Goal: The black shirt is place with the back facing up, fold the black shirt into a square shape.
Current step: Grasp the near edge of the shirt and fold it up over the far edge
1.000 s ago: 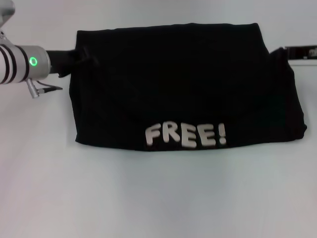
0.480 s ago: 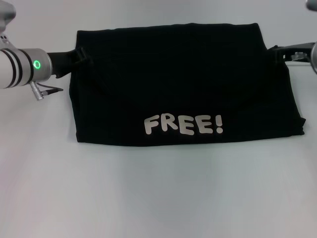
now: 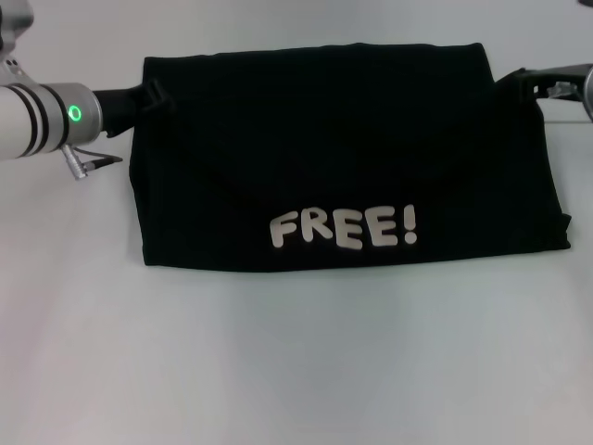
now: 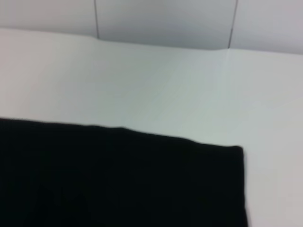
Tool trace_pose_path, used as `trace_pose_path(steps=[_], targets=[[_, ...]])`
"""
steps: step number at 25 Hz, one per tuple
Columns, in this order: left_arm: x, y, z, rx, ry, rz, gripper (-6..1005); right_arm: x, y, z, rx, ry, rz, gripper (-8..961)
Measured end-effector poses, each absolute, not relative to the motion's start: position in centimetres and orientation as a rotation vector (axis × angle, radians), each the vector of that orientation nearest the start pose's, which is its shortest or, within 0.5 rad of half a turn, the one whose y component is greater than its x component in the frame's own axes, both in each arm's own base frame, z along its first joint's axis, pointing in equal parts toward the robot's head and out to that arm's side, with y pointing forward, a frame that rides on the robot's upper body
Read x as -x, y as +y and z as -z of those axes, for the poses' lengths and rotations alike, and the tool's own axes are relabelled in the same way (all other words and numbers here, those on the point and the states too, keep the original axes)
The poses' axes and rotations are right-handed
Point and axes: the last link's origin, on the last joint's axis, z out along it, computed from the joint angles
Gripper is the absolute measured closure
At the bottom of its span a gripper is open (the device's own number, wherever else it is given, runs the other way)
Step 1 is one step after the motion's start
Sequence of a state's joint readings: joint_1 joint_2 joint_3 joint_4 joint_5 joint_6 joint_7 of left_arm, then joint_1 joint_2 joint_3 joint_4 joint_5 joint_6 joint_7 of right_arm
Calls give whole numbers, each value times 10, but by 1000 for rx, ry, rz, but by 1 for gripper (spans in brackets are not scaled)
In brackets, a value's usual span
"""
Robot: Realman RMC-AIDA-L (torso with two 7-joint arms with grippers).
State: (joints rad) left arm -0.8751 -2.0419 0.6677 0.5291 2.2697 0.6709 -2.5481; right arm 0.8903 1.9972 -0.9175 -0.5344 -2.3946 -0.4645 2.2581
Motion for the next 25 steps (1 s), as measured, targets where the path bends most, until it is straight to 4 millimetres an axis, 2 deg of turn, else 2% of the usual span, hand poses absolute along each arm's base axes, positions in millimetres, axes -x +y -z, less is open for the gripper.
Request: trace_pose_path(steps=[6, 14, 21, 25], targets=[[234, 485, -30, 1690, -1586, 684, 938, -236, 504, -53, 1901, 912, -189, 886], [233, 481, -18, 1729, -1565, 652, 935, -248, 498, -36, 1886, 934, -150, 885], [231, 479, -10, 1763, -1598, 637, 932, -246, 498, -37, 1911, 958, -145, 782], [228, 470, -30, 1823, -1682, 684, 772, -235, 498, -54, 1932, 1038, -216, 691]])
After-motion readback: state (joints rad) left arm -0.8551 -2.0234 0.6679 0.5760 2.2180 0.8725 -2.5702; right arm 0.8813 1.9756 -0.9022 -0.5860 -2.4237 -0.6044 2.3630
